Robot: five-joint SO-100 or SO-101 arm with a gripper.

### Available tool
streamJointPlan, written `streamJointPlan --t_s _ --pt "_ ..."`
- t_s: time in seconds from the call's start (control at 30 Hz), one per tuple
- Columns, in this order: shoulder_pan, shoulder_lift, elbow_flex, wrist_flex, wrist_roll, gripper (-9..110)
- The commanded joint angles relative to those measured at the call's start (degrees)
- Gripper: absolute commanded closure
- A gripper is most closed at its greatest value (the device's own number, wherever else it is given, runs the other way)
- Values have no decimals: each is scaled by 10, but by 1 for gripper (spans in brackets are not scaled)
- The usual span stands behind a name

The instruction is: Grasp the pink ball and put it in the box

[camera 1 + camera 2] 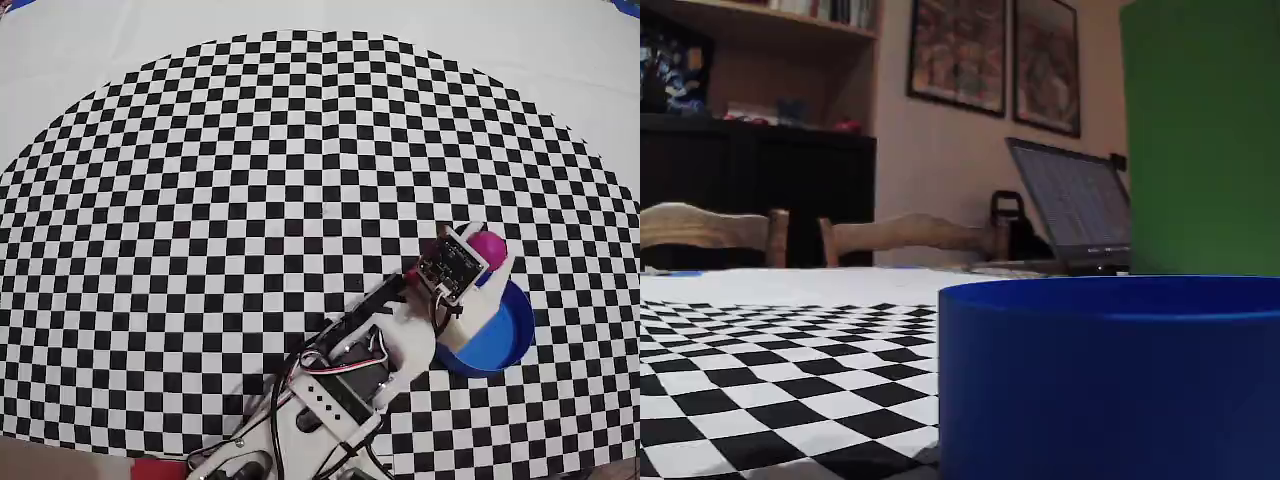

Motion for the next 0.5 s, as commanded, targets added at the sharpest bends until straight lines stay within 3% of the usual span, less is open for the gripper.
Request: streamJointPlan --t_s 0.0,0.47 --pt "24 7 4 4 6 101" --pt "70 4 4 4 9 101"
